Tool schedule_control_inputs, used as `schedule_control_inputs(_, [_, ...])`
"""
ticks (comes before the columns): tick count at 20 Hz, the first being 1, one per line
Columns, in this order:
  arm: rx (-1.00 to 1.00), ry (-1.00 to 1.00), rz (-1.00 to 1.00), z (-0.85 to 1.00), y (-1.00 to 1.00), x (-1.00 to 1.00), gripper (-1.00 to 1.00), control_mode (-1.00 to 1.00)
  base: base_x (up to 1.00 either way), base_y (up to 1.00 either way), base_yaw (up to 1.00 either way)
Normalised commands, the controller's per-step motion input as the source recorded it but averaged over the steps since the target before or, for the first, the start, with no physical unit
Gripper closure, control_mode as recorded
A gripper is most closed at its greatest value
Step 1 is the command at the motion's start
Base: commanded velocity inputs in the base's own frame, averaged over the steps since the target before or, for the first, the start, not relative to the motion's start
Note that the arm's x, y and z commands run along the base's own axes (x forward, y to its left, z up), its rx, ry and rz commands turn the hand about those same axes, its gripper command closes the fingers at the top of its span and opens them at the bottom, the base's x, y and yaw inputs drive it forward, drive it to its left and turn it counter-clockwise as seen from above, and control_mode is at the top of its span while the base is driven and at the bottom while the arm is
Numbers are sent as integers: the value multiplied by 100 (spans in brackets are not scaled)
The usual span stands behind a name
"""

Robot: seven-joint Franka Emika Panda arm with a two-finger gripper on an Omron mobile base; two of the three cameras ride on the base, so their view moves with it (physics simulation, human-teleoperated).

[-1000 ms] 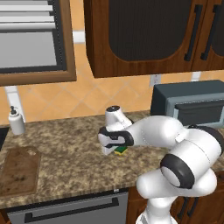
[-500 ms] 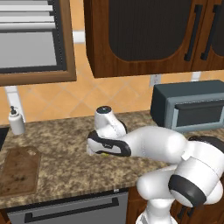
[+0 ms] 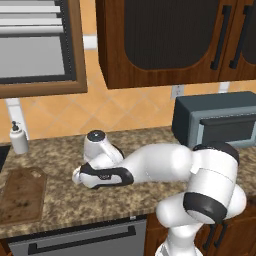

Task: Pick up the sponge from the counter and clean the cutting board by briefly scrubbing or pressing down on the cutting board. Once finished, release the sponge.

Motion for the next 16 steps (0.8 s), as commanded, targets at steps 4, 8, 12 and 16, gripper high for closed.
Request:
schedule_control_inputs(4, [0,-1,0,15,99,11,100,-100,0,0,0])
schedule_control_inputs(8, [0,0,0,37,85,15,100,-100,0,0,0])
schedule_control_inputs(12, [0,1,0,30,85,9,100,-100,0,0,0])
schedule_control_inputs(16, [-1,-1,0,0,83,10,100,-100,0,0,0])
